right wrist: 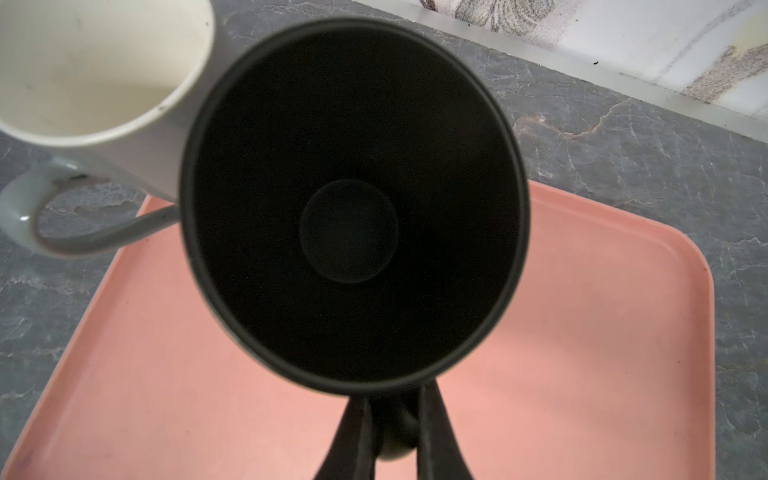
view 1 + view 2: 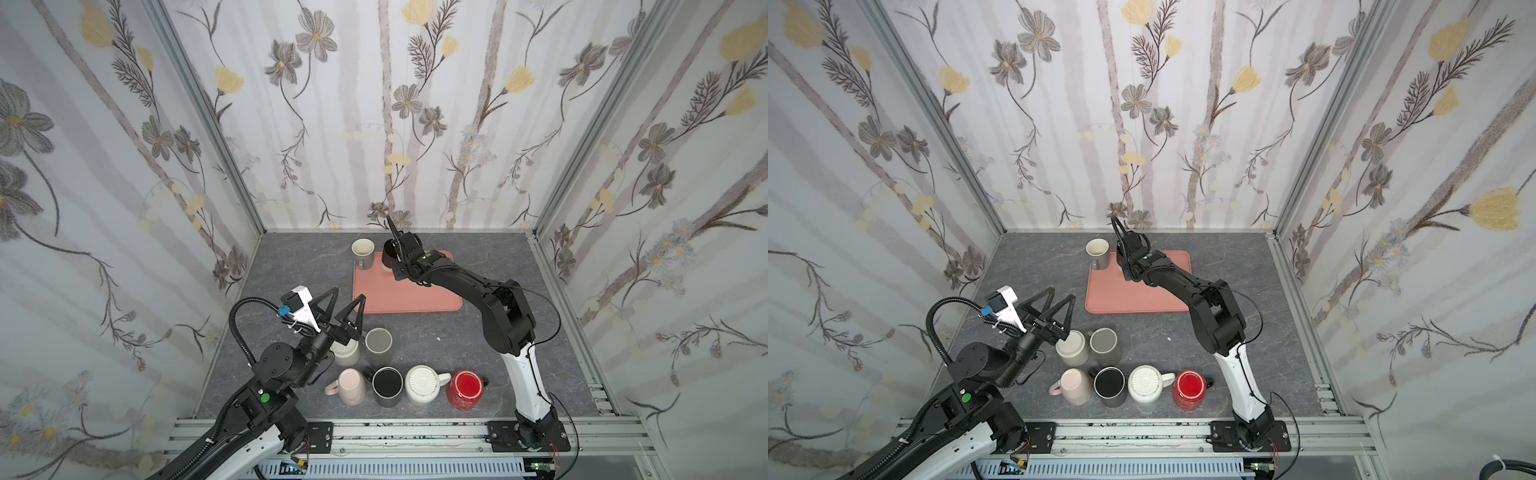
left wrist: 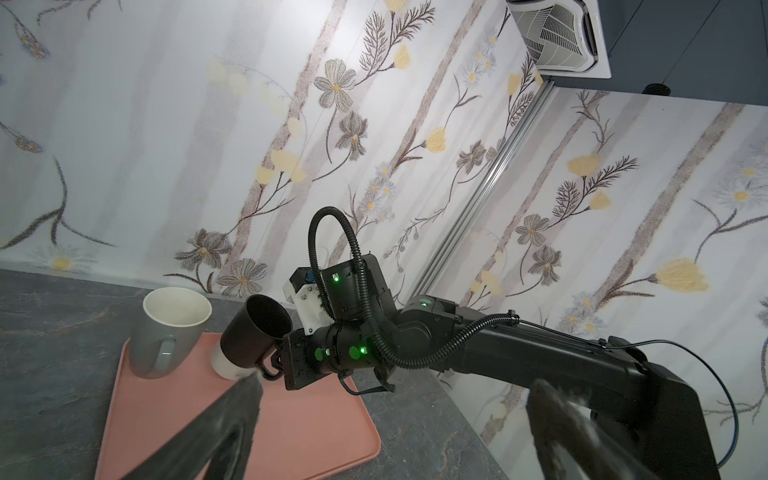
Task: Turn the mug right side up
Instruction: 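Open the left gripper and carry the black mug over the tray with the right gripper, then lower the black mug upright onto the pink tray and open the right gripper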
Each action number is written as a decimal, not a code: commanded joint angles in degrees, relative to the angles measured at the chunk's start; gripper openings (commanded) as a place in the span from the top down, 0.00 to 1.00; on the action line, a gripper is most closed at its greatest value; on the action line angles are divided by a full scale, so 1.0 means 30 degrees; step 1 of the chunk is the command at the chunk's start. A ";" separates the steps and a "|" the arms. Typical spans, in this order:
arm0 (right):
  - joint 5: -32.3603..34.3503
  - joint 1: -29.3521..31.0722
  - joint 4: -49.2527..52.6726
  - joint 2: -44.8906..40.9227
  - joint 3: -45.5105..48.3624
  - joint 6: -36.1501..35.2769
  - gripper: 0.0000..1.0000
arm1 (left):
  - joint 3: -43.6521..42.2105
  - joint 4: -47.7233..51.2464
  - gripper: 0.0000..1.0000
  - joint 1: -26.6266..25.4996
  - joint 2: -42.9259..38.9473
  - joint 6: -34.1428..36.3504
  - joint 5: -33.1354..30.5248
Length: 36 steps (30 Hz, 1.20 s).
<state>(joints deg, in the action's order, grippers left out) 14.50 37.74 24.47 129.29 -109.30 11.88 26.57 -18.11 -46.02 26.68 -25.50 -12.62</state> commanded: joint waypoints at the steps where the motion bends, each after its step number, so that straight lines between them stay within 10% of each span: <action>1: 0.0612 -0.0086 0.0041 0.0742 -0.1108 -0.0239 1.00 | -0.0026 -0.0230 0.00 0.0016 0.0098 -0.0144 -0.0041; 11: 0.1051 -0.0084 0.0506 0.1990 -0.2671 -0.0838 1.00 | -0.0090 -0.0273 0.00 0.0017 0.0087 -0.0083 0.0062; 24: 0.0949 0.0202 0.0377 0.0583 -0.2400 -0.0717 0.41 | 0.0278 0.0314 0.00 0.0029 0.0073 -0.0100 -0.0208; 36: -0.1699 0.1035 -0.6452 -1.2342 1.2728 0.1759 0.27 | 0.1012 0.1239 0.00 0.0003 0.2070 -0.0662 0.0008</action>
<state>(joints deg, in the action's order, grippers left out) 12.43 40.29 10.31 97.69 -76.97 14.06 28.40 -14.70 -46.02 31.22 -26.70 -13.30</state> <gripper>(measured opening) 0.723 0.994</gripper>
